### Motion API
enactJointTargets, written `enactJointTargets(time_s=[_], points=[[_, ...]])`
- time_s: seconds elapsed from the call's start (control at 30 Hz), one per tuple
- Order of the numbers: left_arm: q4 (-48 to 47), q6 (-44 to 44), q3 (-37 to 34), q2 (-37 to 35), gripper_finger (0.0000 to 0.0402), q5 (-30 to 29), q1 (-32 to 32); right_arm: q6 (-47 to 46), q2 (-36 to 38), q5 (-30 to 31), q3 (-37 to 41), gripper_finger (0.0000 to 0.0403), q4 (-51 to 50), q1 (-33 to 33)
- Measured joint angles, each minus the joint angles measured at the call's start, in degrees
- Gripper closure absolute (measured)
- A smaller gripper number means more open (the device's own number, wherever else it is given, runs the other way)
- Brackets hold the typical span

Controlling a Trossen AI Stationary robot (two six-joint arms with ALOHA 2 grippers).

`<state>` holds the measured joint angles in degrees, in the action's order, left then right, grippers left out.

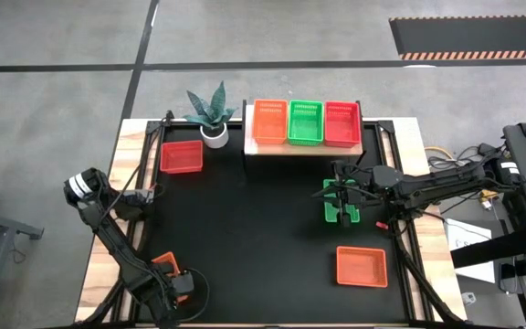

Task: Stack baskets on shelf by color
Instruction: Stack the left orange bin on top of the orange bin on the shelf

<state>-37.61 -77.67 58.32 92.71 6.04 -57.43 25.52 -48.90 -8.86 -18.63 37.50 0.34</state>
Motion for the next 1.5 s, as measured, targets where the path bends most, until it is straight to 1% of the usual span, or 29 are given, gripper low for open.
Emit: enactJointTargets(time_s=[0.13, 0.33, 0.37, 0.53, 0.6, 0.73, 0.93, 1.07, 1.27, 1.37, 1.5], points=[[0.02, 0.14, 0.03, 0.0, 0.0273, 0.11, 0.0, 0.04, 0.0, 0.0, 0.0, 0.0394, -0.02, 0.01], [-0.41, 0.37, 0.58, 0.0, 0.0382, 0.78, 0.09, 0.11, 0.0, 0.0, 0.0, 0.0394, -0.04, 0.0], [-0.49, 0.0, 0.78, -0.01, 0.039, 0.78, 0.1, 0.11, 0.0, 0.0, 0.0, 0.0394, -0.04, 0.0], [-1.8, -1.29, 2.52, -0.02, 0.0396, 0.84, 1.34, 0.16, 0.0, 0.05, 0.0, 0.0394, -0.09, 0.0], [-4.29, -0.79, 4.24, -0.02, 0.0399, 0.97, 2.41, 0.2, 0.06, 0.92, 0.0, 0.0394, -0.43, 0.02], [-12.2, 2.98, 9.85, -0.02, 0.0401, 0.94, 6.05, 0.66, 0.11, 4.29, 0.0, 0.0394, -1.87, 0.02], [-25.67, 11.94, 20.54, -0.02, 0.0401, 0.06, 13.12, 1.07, 0.17, 4.51, 0.0, 0.0394, -2.55, 0.02], [-31.77, 20.03, 27.23, -0.02, 0.0401, -3.26, 17.24, 1.07, 0.17, 4.61, 0.0, 0.0394, -2.9, 0.02], [-39.3, 31.57, 35.69, -0.04, 0.0401, -9.16, 22.54, 1.56, 0.17, 7.41, 0.0, 0.0394, -4.33, 0.02], [-41.84, 36.5, 39.22, -0.04, 0.0401, -14.38, 25.39, 1.77, 0.15, 8.91, 0.0, 0.0394, -4.59, 0.02], [-41.68, 44.61, 44.45, -0.04, 0.0401, -21.94, 29.61, 2.44, 0.15, 9.05, 0.0, 0.0394, -4.69, 0.02]])
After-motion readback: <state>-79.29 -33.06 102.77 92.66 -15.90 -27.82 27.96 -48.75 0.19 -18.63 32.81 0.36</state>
